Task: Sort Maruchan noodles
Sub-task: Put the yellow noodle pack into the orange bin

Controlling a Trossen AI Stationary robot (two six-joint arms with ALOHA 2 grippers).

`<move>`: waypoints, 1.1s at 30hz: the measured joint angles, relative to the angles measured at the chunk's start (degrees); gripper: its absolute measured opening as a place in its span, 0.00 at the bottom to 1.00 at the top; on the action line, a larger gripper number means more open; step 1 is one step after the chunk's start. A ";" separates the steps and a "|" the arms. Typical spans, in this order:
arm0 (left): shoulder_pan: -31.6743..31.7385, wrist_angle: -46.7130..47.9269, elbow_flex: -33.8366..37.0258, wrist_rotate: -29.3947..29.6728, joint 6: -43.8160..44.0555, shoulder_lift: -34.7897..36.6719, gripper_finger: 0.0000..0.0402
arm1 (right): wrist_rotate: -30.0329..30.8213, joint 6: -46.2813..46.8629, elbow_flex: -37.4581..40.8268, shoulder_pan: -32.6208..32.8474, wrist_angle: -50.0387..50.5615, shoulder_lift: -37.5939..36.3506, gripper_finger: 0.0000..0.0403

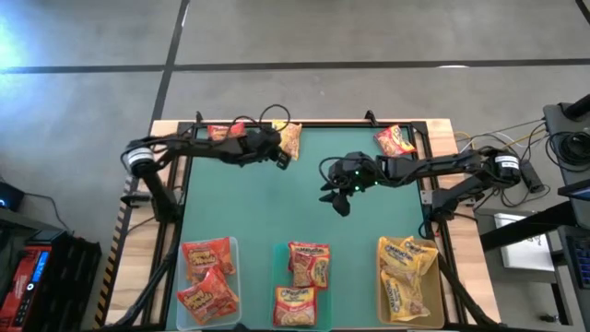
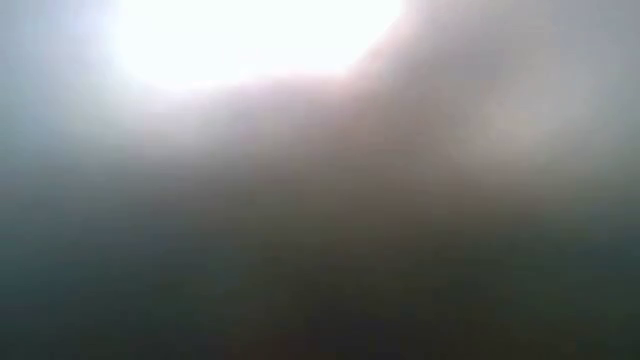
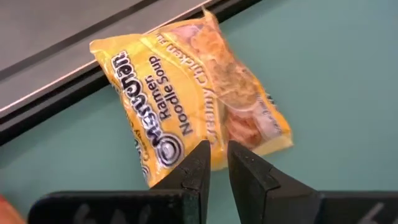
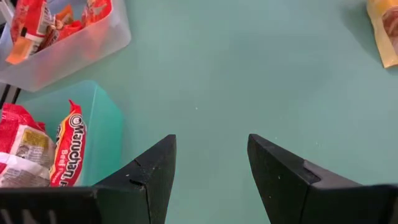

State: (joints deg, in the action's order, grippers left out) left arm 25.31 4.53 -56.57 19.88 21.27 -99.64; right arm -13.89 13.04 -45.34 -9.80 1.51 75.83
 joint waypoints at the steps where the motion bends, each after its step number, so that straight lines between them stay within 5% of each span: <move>1: 0.55 0.24 -0.67 0.02 -0.26 -0.82 0.10 | 0.00 0.00 0.02 0.00 -0.03 0.00 0.46; 13: 6.05 0.57 -7.05 -5.25 -1.29 -7.75 0.10 | 0.02 0.00 0.01 0.00 -0.03 -0.02 0.46; 18: 5.86 3.84 -8.91 -5.94 -1.92 -8.79 0.10 | 0.01 0.00 0.02 0.00 0.01 -0.02 0.46; 24: 5.40 8.53 -8.59 -14.44 -3.45 -8.73 0.10 | 0.02 -0.02 0.02 0.00 0.53 -0.02 0.46; 33: 1.78 12.95 -8.26 -15.04 -4.91 -7.74 0.10 | 0.02 -0.16 0.02 0.02 1.69 -0.02 0.46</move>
State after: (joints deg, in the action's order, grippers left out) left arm 27.09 17.48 -64.83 4.84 16.36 -107.38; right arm -13.87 12.88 -45.32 -9.78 3.20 75.81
